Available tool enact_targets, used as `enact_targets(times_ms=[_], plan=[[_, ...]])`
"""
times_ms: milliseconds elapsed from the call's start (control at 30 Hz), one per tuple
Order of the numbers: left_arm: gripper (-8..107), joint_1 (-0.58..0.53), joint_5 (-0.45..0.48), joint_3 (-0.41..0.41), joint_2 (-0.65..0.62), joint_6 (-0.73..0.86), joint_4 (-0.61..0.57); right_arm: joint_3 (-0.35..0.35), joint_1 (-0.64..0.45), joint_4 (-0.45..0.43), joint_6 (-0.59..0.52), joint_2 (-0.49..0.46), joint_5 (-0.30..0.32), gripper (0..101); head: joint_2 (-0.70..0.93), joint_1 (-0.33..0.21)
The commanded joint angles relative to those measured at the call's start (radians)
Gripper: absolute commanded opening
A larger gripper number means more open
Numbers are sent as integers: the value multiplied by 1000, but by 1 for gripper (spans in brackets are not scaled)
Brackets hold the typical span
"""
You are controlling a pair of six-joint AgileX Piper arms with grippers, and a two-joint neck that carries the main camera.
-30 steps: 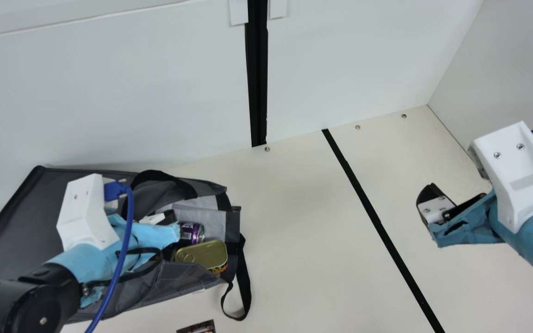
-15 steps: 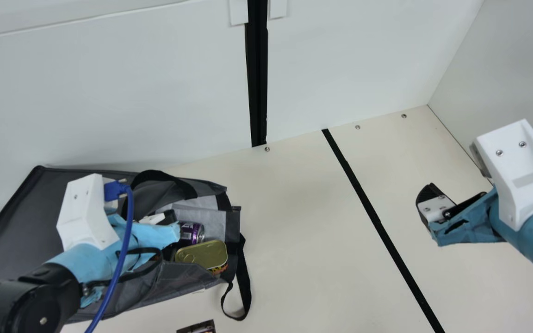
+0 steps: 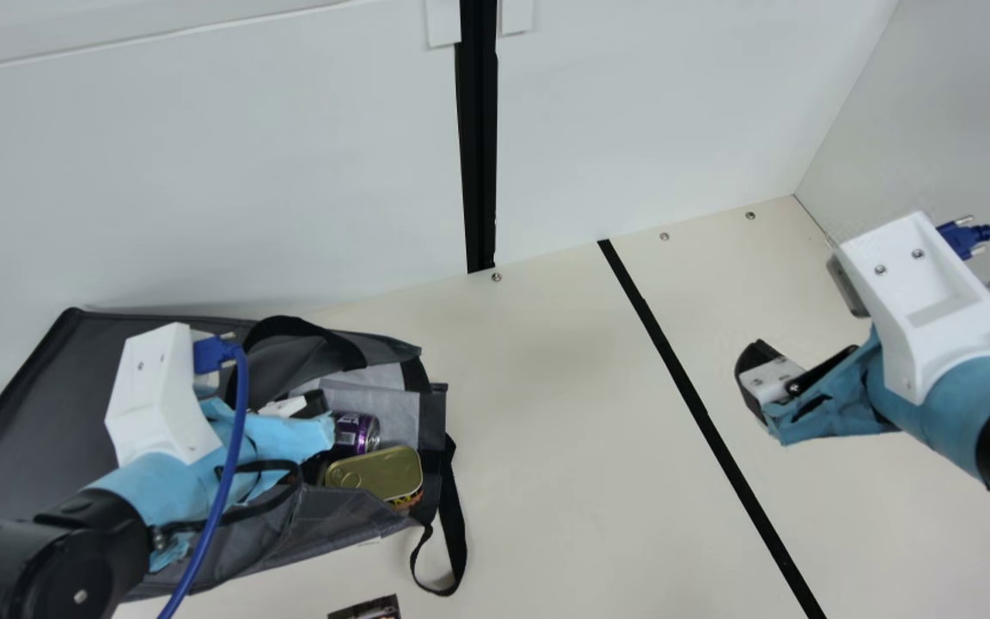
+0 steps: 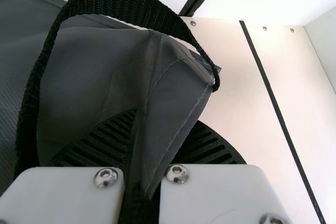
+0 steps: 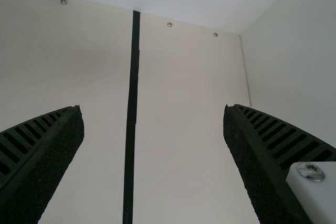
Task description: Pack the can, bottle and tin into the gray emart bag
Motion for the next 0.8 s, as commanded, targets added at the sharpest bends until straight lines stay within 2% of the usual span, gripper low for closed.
enact_targets(times_ms=[0,767], plan=[[10,0,0,0,0,0,0,-1,-3,28,-19,9,-6,91,-2,-23],[10,0,0,0,0,0,0,17,-27,272,-244,165,-83,91,-2,-23]])
